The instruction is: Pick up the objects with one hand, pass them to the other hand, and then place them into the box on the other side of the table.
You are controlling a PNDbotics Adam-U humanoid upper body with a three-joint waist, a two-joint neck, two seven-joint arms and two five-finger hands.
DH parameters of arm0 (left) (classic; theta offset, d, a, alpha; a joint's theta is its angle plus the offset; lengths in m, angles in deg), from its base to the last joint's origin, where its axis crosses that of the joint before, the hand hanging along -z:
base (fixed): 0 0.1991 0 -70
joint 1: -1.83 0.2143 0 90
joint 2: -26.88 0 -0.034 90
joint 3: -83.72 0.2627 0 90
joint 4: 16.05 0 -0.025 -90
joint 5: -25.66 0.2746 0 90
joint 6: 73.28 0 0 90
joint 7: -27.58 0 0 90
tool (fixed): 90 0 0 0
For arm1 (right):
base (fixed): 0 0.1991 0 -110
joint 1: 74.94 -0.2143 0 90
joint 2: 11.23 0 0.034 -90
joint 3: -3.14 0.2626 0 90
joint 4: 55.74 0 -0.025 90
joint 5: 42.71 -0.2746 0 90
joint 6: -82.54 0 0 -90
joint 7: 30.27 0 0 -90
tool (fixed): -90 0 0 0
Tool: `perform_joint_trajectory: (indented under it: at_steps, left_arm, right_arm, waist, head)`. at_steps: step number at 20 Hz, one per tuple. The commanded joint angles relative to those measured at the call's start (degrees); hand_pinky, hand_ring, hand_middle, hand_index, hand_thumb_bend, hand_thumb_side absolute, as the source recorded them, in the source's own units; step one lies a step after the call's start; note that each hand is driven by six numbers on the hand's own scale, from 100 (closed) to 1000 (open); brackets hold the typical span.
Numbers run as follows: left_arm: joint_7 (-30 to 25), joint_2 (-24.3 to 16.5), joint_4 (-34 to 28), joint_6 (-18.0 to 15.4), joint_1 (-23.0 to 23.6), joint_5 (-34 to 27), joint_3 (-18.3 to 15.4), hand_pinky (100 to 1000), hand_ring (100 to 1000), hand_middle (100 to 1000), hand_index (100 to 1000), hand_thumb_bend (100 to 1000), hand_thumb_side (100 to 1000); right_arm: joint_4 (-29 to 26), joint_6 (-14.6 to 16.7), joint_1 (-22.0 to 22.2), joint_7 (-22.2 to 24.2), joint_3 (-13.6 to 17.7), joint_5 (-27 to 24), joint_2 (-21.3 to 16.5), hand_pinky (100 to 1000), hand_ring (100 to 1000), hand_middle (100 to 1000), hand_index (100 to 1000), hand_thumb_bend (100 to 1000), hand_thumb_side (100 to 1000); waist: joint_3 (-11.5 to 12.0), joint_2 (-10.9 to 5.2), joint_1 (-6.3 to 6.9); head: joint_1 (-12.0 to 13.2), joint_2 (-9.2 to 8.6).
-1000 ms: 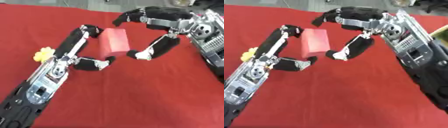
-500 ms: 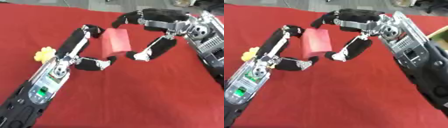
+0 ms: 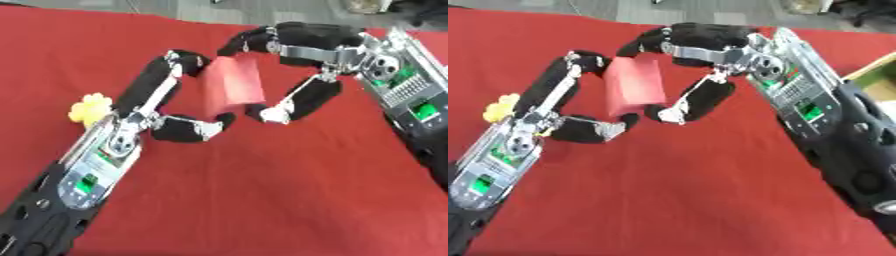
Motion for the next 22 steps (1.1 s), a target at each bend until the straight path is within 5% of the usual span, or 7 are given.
perform_joint_trajectory:
  at_steps: [1, 6, 15, 22]
  left_arm:
    - [0.03, 0.16, -1.40, 0.05, -1.25, 0.15, -0.17, 674, 580, 458, 541, 100, 197]
    - [0.03, 0.45, -1.60, 0.18, -1.24, -0.22, -0.10, 674, 579, 456, 544, 100, 196]
    - [0.57, 1.02, -1.27, 0.32, -1.27, -0.86, -0.12, 671, 576, 453, 568, 100, 205]
    - [0.96, 1.09, -0.98, 0.86, -1.32, -0.59, -0.24, 682, 588, 474, 624, 100, 203]
  right_arm:
    - [0.13, 0.29, -0.93, -0.08, 0.53, 0.57, -0.27, 999, 1000, 859, 952, 279, 312]
    - [0.88, 0.41, -0.82, 0.07, 0.44, 0.65, 0.05, 993, 1000, 806, 920, 250, 281]
    - [1.22, -0.24, -0.62, 0.77, 0.35, -1.49, 0.22, 957, 993, 527, 709, 100, 301]
    - [0.49, -1.72, -0.66, 0.42, 0.22, -4.95, 0.07, 884, 849, 394, 565, 100, 256]
  waist:
    - [-0.01, -0.92, 0.23]
    - [-0.03, -0.84, 0.34]
    - [-0.08, -0.77, 0.38]
    - [0.01, -0.82, 0.45]
  head:
    - [-0.14, -0.11]
    - [-0.21, -0.13]
    - [-0.18, -0.15]
    - [-0.08, -0.32]
